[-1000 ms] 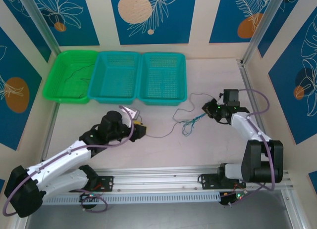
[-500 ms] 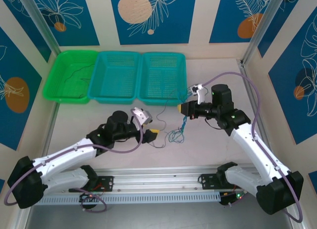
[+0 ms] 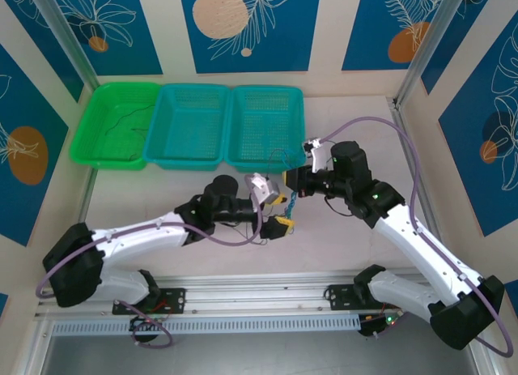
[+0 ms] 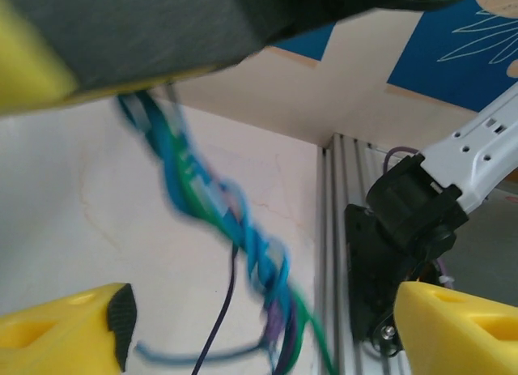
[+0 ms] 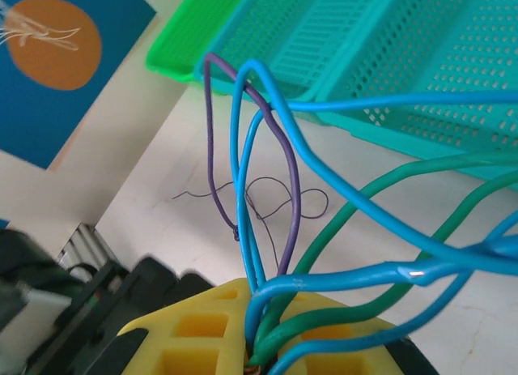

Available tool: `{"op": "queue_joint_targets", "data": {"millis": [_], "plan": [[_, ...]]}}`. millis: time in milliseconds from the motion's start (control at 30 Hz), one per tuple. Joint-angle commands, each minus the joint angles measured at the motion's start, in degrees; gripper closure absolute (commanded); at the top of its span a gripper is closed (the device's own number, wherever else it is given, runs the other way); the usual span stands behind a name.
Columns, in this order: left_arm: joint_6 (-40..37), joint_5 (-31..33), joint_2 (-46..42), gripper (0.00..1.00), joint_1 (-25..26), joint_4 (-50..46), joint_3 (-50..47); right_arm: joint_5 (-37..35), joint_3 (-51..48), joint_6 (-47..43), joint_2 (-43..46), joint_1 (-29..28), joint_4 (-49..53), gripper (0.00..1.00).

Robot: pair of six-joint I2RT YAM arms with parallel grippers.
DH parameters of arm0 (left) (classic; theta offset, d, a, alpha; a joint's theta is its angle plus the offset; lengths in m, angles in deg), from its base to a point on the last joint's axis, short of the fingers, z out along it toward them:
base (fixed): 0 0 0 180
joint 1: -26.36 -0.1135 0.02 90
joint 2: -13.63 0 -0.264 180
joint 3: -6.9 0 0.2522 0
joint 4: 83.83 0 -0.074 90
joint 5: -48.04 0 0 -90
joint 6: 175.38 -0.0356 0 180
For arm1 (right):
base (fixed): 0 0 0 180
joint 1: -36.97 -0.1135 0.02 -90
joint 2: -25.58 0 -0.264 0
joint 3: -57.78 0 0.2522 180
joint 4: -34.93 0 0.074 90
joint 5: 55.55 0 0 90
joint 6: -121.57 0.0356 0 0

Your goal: Untangle the cables

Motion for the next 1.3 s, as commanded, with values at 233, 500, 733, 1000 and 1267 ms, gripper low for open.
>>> {"op": "queue_joint_targets", "data": {"millis": [233,500,733,1000,1267], "plan": [[2.9,12.5,1.9,1.0,2.1,-1.1,0.9,-22.6,1.9,11.5,2.0,0.5,11.3,0.93],[3.3,4.3,-1.1,1.0,-0.4,4.3,-4.7,-4.0,-4.4,5.7,13.0,3.2,11.8,0.51],[-1.0,-5.6,-2.8,1.0,-3.0,3.0,-4.5,12.6,-17.9,5.5,24.2,3.0,-2.6,0.42],[-1.7,-10.9,-3.7,1.0,-3.5,3.2,-3.7,26.0,-21.2,6.0,17.8,2.9,-14.9,0.47],[-1.1,-9.4,-3.4,1.0,-3.5,4.2,-3.8,27.9,-21.6,8.5,14.3,2.3,-20.3,0.63]]}}
